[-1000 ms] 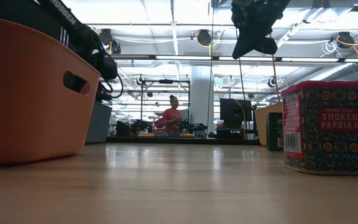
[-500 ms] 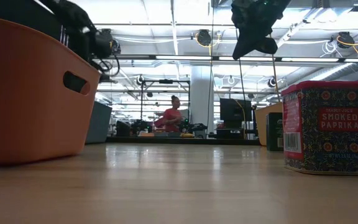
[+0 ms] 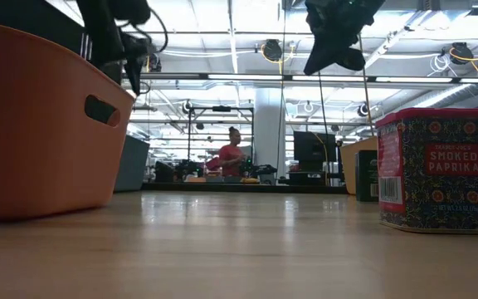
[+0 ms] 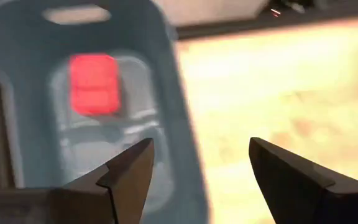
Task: Sort spices by type
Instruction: Put the black seasoning can into the yellow bin
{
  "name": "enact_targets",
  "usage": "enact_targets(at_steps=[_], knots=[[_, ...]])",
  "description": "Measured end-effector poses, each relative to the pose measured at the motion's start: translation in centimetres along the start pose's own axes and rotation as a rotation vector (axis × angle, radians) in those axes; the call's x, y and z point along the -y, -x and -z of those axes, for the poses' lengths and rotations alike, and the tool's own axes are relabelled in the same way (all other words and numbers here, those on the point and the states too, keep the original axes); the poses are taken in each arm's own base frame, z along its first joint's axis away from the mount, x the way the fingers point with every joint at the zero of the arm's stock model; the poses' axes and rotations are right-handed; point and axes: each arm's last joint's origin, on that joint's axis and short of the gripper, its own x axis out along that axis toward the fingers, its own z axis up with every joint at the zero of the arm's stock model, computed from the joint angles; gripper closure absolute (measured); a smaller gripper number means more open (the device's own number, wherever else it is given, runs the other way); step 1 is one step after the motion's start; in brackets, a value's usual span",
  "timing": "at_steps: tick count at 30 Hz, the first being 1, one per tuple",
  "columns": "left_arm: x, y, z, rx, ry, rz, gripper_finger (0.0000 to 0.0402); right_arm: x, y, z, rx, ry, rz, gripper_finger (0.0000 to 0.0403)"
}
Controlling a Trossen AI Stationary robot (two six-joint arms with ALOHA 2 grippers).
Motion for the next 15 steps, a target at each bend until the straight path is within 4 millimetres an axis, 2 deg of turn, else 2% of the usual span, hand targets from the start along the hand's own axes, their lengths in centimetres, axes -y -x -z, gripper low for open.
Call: enact_targets(at_steps=[7,15], knots=[[3.1,3.2,4.1,-0.105,-0.149,0.272,0.0132,-0.3,0.0,-0.7,0.067,-0.002,-0.030,0.0403],[4.7,6.0,8.4,-0.313,-0.250,0.488,0.0132,-0.6,0.1,-1.3,0.135,0.040,-0.057,0.0403]])
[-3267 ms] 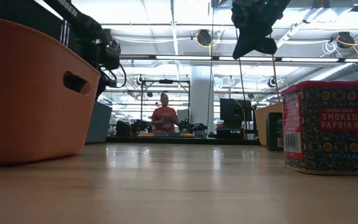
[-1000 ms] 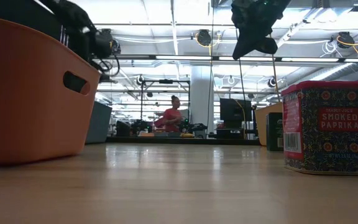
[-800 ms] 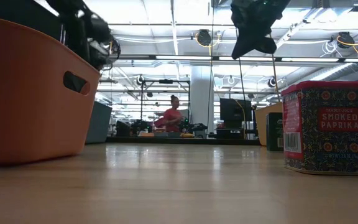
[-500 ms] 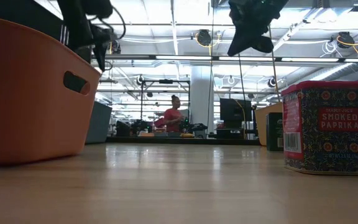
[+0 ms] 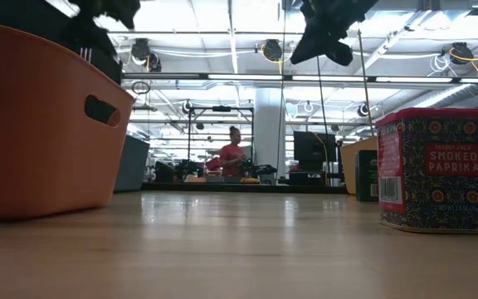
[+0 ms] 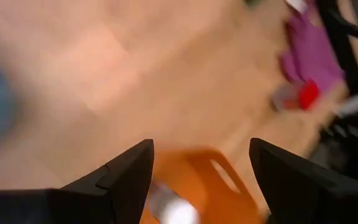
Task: Sort spices by type
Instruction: Put the black seasoning can into the yellow bin
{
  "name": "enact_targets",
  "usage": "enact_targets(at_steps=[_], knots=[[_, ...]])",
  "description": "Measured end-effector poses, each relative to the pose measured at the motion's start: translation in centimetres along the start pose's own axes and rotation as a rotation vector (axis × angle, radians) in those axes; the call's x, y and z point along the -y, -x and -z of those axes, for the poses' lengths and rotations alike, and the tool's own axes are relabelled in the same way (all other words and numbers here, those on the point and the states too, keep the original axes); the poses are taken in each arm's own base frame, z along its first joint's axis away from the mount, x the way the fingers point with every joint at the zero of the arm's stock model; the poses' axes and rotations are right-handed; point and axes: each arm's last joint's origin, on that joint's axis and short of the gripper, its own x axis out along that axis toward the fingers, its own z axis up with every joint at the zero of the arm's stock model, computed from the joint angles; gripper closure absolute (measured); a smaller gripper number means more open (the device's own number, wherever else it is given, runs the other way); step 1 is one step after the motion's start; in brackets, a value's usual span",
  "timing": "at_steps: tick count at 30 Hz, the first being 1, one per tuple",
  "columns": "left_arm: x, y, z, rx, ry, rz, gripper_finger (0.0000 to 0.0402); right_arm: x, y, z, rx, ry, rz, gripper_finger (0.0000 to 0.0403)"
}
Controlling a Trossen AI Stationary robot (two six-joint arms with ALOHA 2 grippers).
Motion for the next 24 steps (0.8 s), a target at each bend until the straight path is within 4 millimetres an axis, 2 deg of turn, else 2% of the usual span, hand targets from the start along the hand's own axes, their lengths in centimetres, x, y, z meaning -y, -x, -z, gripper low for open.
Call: enact_targets(at_steps=[5,16,21,24], knots=[[1.7,-0.2,2.3,-0.176,0.144,0.095,0.0132,0.1,0.0,0.0,0.000,0.002,0.004,0.0403],[4.2,0.0,6.9,-0.457,0.207,0.131,0.0132,0.5,0.0,-0.2,0.004,0.027,0.016,0.0403],[4.8,0.1,7.5,-0.473,0.171,0.176,0.0132,0.5,0.0,-0.1,-0.004,0.065,0.004,0.0403],[5.1,0.1,7.1,-0.417,0.137,0.205,0.0132,-0.1,0.2,-0.1,-0.028,0.074,-0.110,0.0403]])
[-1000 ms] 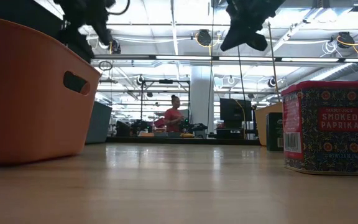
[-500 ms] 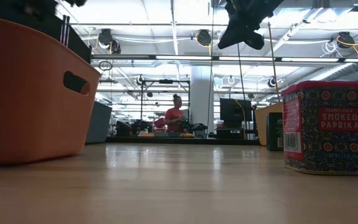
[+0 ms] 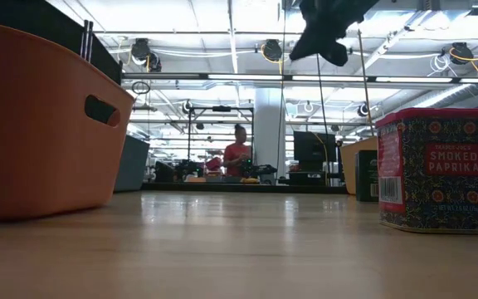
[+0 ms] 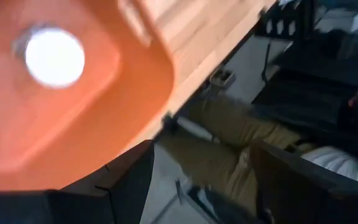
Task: Sort spices by type
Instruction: Put the black seasoning can into the yellow bin
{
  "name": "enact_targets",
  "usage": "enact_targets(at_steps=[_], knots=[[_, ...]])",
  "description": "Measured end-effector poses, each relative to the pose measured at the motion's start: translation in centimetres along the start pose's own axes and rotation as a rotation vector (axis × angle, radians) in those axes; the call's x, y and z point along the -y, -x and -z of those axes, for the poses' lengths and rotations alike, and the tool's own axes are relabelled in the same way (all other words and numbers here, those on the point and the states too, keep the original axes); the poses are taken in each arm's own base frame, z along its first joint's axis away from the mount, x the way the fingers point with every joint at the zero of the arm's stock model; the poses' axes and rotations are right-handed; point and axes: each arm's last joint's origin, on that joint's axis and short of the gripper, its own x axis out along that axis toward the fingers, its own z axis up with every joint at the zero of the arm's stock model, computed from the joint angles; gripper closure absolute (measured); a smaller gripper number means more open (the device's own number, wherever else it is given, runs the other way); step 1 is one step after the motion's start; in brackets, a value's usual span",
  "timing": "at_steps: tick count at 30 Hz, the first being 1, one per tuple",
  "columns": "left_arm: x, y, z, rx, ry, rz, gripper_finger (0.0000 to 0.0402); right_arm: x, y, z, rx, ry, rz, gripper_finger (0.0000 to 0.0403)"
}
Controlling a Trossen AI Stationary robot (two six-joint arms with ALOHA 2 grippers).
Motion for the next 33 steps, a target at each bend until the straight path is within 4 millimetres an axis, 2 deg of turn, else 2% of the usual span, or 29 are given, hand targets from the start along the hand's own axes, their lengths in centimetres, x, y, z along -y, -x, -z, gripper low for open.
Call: enact_targets(at_steps=[4,14,22,26,33], knots=[[0.4,0.2,-0.8,0.119,-0.104,0.030,0.0133,-1.4,0.6,0.2,-0.014,0.016,-0.129,0.0403],[0.4,0.9,-2.8,0.399,-0.281,-0.026,0.0133,-3.9,1.6,1.7,-0.095,-0.096,-0.180,0.0403],[0.6,1.3,-3.5,0.477,-0.396,-0.042,0.0133,-5.6,2.0,3.2,-0.197,-0.085,-0.212,0.0403],[1.3,1.5,-3.8,0.552,-0.471,-0.007,0.0133,-5.7,2.4,4.6,-0.308,0.014,-0.187,0.0403],[2.3,2.0,-4.2,0.710,-0.554,0.005,0.0133,-4.8,2.9,7.1,-0.541,0.366,-0.112,0.0403]])
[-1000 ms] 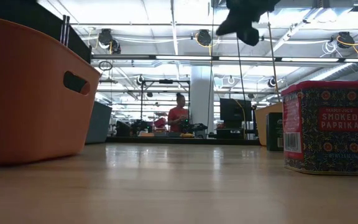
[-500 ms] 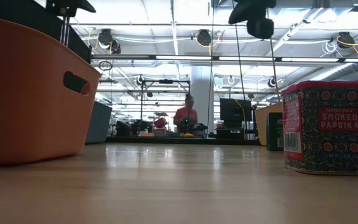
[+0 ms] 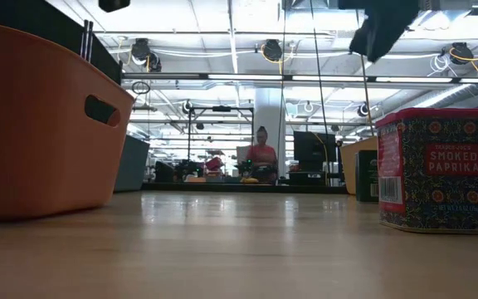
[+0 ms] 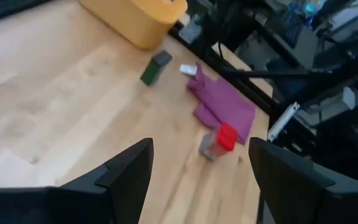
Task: Sort spices by type
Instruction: Put the black seasoning can into the yellow bin
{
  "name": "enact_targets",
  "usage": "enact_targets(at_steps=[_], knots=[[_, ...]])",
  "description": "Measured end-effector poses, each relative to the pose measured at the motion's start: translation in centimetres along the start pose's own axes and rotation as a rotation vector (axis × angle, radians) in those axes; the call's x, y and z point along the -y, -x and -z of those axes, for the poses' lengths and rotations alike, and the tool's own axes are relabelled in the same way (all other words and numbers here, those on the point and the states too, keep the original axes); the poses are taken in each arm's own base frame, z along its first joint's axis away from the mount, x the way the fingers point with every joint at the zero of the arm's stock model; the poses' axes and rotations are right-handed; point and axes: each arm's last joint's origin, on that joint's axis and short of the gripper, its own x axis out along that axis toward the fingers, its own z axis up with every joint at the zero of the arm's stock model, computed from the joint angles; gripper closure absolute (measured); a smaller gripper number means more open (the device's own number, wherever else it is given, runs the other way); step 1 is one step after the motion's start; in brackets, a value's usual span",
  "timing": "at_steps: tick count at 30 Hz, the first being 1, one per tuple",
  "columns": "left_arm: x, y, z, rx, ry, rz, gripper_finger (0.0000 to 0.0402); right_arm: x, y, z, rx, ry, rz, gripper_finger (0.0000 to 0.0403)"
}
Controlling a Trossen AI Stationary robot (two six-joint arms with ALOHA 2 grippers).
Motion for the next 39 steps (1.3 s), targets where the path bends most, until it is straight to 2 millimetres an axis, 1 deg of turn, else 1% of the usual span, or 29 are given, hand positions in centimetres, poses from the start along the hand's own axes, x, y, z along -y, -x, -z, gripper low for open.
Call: enact_targets(at_steps=[4,6,9,13,16,19,21,23,30,34,39], knots=[[-0.1,0.0,-0.1,0.033,-0.003,-0.041,0.0133,0.5,-0.1,-0.1,-0.008,0.099,0.136,0.0394],[-0.2,0.0,-0.1,0.044,-0.003,-0.054,0.0133,0.6,-0.4,-0.2,-0.016,0.133,0.160,0.0382],[-0.2,0.0,-0.1,0.051,-0.003,-0.062,0.0133,1.1,-1.1,-0.5,-0.035,0.116,0.179,0.0357],[-0.3,0.0,-0.3,0.090,-0.004,-0.104,0.0133,1.6,-3.1,-0.6,-0.042,0.084,0.183,0.0314],[-0.3,0.0,-0.6,0.152,-0.020,-0.140,0.0133,1.9,-5.1,-0.2,-0.061,0.082,0.184,0.0280],[-0.1,0.1,-1.1,0.199,-0.026,-0.122,0.0133,2.6,-6.7,0.4,-0.123,0.027,0.217,0.0250],[0.1,0.1,-1.4,0.224,-0.041,-0.106,0.0133,3.0,-7.4,0.8,-0.153,-0.010,0.230,0.0232],[0.1,0.1,-1.5,0.241,-0.056,-0.100,0.0133,3.1,-7.7,0.9,-0.162,-0.023,0.232,0.0213],[-0.2,0.1,-1.9,0.262,-0.056,-0.114,0.0133,3.2,-7.7,1.0,-0.171,-0.021,0.264,0.0160],[-0.5,0.1,-2.2,0.272,-0.047,-0.130,0.0133,3.2,-7.7,1.0,-0.174,-0.017,0.266,0.0142],[-0.9,0.0,-2.5,0.281,-0.039,-0.145,0.0133,3.3,-7.7,0.9,-0.170,0.028,0.277,0.0131]])
